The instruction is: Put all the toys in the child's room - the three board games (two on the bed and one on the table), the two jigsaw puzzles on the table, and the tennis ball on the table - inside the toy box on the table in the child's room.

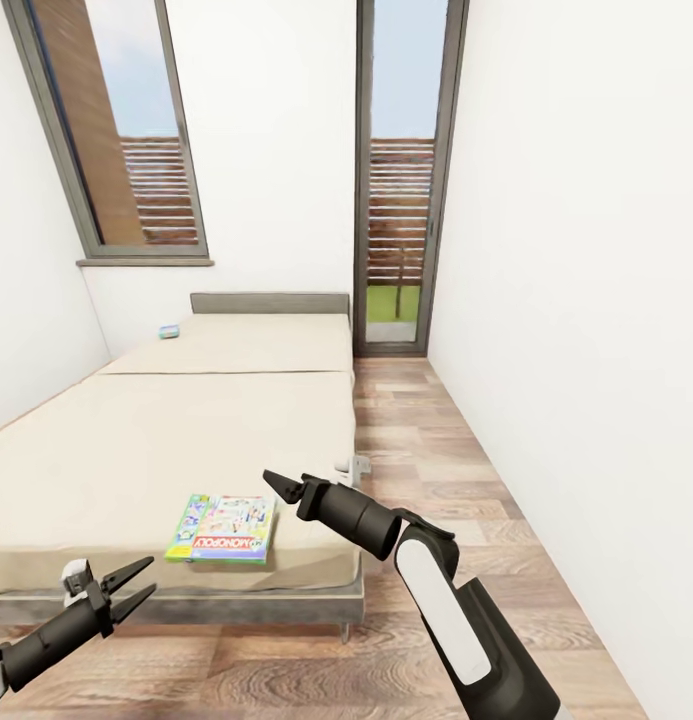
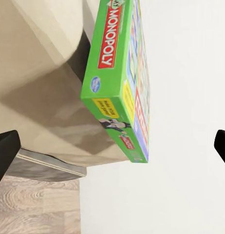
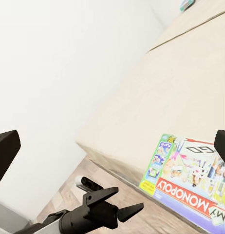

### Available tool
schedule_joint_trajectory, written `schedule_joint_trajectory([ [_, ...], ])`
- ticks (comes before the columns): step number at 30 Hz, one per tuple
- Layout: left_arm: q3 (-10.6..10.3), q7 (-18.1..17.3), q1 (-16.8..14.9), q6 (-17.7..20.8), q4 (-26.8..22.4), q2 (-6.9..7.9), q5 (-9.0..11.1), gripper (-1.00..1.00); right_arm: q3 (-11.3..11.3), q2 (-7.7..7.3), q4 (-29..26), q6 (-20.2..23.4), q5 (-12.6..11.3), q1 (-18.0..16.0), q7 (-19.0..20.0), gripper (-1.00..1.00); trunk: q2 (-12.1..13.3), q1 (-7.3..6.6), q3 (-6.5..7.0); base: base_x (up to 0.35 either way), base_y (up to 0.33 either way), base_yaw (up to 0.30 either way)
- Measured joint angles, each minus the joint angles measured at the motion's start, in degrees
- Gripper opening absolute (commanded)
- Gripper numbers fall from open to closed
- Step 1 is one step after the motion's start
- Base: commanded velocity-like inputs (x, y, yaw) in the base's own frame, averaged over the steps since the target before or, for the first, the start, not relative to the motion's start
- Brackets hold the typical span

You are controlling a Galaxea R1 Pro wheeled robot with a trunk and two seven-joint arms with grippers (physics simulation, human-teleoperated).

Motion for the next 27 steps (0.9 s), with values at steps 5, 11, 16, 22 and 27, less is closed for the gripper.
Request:
schedule_joint_trajectory([
  [5, -0.1, 0.0, 0.0, 0.0, 0.0, 0.04, 0.0, 1.00, 0.5, 0.02, 0.0, 0.0, 0.3, 0.0, 0.0, 1.00, 0.0, 0.00, 0.00, 0.030, -0.026, 0.000],
  [11, -0.1, -0.1, 0.0, 0.0, 0.0, 0.07, 0.0, 1.00, 1.3, 0.03, 0.0, -0.1, 0.5, 0.0, -0.1, 1.00, 0.0, 0.00, 0.00, 0.014, -0.008, 0.000],
  [16, -0.2, -0.1, 0.0, 0.0, 0.0, 0.08, 0.0, 1.00, 1.5, 0.03, 0.0, -0.2, 0.5, 0.0, -0.1, 1.00, 0.0, -0.01, 0.00, 0.113, -0.002, 0.000],
  [22, -0.2, -0.1, 0.0, 0.0, 0.0, 0.08, 0.1, 1.00, 1.6, 0.11, 0.1, -0.2, 0.5, 0.0, -0.1, 1.00, 0.0, 0.00, 0.00, 0.069, -0.001, 0.000],
  [27, -0.1, -0.1, 0.0, 0.0, 0.0, 0.08, 0.1, 1.00, 1.7, 0.16, 0.1, -0.2, 0.5, 0.0, -0.1, 1.00, 0.0, 0.01, 0.00, 0.019, 0.000, 0.000],
])
